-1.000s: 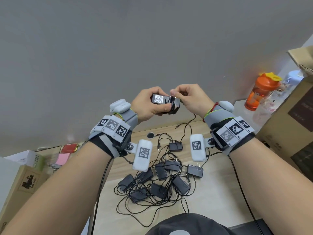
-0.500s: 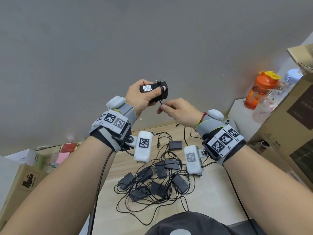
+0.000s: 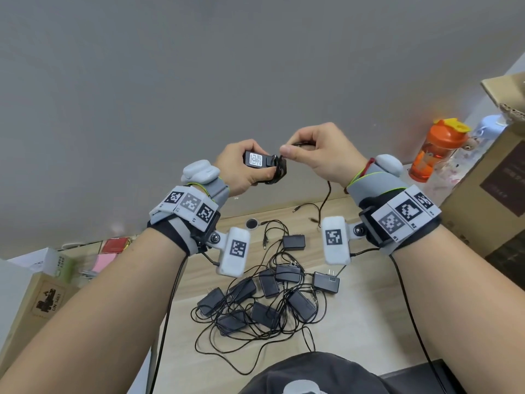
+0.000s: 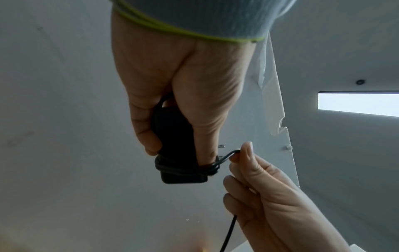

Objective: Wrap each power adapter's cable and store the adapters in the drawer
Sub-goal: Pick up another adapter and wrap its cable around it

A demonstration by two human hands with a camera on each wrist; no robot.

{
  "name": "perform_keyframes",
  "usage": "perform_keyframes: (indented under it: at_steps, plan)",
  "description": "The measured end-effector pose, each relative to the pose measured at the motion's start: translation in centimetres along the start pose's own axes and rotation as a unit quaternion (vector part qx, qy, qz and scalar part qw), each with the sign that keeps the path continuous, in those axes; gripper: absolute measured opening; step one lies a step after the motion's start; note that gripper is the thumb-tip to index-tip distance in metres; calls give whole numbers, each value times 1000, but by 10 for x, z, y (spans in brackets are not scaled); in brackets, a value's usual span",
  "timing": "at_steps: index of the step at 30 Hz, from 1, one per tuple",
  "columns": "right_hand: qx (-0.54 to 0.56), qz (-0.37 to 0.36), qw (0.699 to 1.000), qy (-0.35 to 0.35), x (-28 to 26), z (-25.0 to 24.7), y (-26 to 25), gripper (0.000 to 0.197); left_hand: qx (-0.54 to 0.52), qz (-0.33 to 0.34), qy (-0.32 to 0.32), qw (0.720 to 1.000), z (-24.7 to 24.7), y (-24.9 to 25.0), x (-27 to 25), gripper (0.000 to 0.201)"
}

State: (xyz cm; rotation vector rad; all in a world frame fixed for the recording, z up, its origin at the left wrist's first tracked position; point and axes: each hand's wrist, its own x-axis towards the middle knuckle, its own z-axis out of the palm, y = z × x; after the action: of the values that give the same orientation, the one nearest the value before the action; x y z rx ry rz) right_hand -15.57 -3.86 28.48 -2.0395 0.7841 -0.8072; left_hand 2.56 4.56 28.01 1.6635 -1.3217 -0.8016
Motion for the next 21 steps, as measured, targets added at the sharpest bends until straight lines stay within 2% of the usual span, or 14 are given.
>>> perform_keyframes:
  at_steps: [8,10,18,21]
  plan:
    - [67,3,998,-5,4,-5,5,13,-23,42,-82,996,5,19,-8,26]
    - [61,14,998,-6,2,-4,7,18,-31,53,-93,994,6,23,-9,26]
    - [54,76,996,2,-3,12,25,44,-130,29,-28,991,10,30,-5,21]
    - [38,87,995,-26,-8,18,26,37,-187,1,6,982,9,29,-2,26]
